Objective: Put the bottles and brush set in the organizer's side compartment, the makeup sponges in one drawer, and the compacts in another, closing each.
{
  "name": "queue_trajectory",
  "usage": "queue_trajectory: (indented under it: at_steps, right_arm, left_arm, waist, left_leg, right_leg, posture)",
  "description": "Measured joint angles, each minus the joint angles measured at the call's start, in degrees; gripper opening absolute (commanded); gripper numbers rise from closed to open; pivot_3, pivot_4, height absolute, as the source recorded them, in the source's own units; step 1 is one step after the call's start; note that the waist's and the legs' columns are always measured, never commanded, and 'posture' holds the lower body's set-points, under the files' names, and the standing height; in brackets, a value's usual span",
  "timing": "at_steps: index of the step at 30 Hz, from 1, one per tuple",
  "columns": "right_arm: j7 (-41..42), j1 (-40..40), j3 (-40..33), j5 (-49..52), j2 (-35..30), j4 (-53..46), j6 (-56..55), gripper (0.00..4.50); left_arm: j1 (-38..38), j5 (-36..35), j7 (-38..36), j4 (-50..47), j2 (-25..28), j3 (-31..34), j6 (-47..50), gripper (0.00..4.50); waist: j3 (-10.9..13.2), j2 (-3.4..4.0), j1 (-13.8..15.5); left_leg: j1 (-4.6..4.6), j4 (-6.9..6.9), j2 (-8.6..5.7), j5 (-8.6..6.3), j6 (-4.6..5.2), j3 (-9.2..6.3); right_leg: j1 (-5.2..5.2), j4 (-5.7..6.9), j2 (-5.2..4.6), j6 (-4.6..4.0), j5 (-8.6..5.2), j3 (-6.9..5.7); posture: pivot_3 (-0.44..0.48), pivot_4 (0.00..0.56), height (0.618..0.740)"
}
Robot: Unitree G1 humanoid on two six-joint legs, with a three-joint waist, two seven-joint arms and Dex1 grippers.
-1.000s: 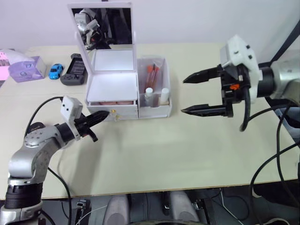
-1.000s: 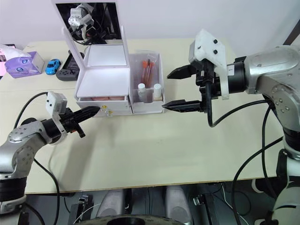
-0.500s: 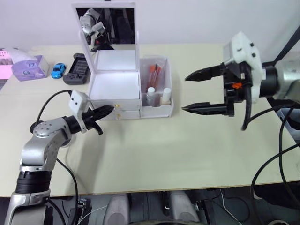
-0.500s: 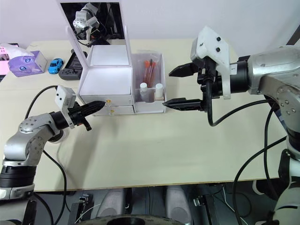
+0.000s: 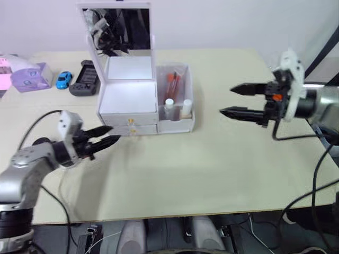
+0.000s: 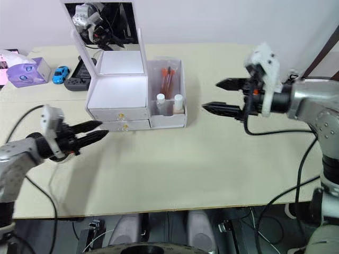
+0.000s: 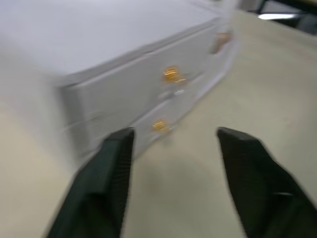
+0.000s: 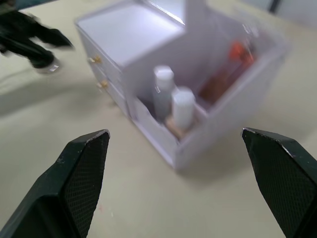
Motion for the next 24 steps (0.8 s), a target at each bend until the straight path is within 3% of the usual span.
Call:
queue_trajectory:
  at_steps: [1, 5, 14, 24]
  right_arm:
    - [-0.25, 3.42, -1.41, -1.06, 0.53, 0.32, -2.34, 4.5]
    - [-0.54, 16.08, -7.77, -7.19, 3.95, 6.04, -14.9, 4.5]
    - [-4.2, 28.06, -17.26, -16.33, 10.41, 17.54, -38.81, 4.5]
    - [-4.96, 25.53, -17.64, -18.32, 10.87, 23.9, -45.59, 4.5]
  left_arm:
    - [-0.32, 0.21, -0.34, 1.56, 0.98, 1.26, -0.78, 4.46]
    - [-1.29, 3.35, -0.42, 12.08, 4.4, 6.34, -7.04, 4.46]
    - [-1.1, 10.09, -0.81, 38.21, 7.41, 11.57, -23.55, 4.46]
    - [-1.46, 10.59, -0.73, 42.28, 8.05, 12.93, -27.91, 4.46]
  waist:
    - [0.02, 0.05, 0.08]
    - [0.0, 0.01, 0.23]
    - [-0.02, 0.01, -0.56]
    - [0.0, 0.03, -0.4]
  left_leg:
    - [-0.02, 0.0, -0.04, 0.0, 0.0, 0.02]
    - [-0.01, 0.05, -0.06, 0.0, 0.0, 0.09]
    - [0.07, -0.16, 0.02, -0.01, -0.01, 0.1]
    - [0.07, -0.05, 0.03, -0.02, -0.03, 0.15]
  right_leg:
    - [0.0, -0.01, -0.05, 0.0, 0.0, 0.01]
    - [0.04, -0.06, -0.1, 0.03, -0.01, 0.02]
    - [-0.04, -0.03, -0.01, 0.03, -0.01, 0.02]
    - [-0.05, -0.04, -0.12, 0.07, -0.03, 0.02]
  posture:
    - [0.0, 0.15, 0.729]
    - [0.0, 0.15, 0.729]
    - [0.0, 0.15, 0.729]
    - [0.0, 0.15, 0.729]
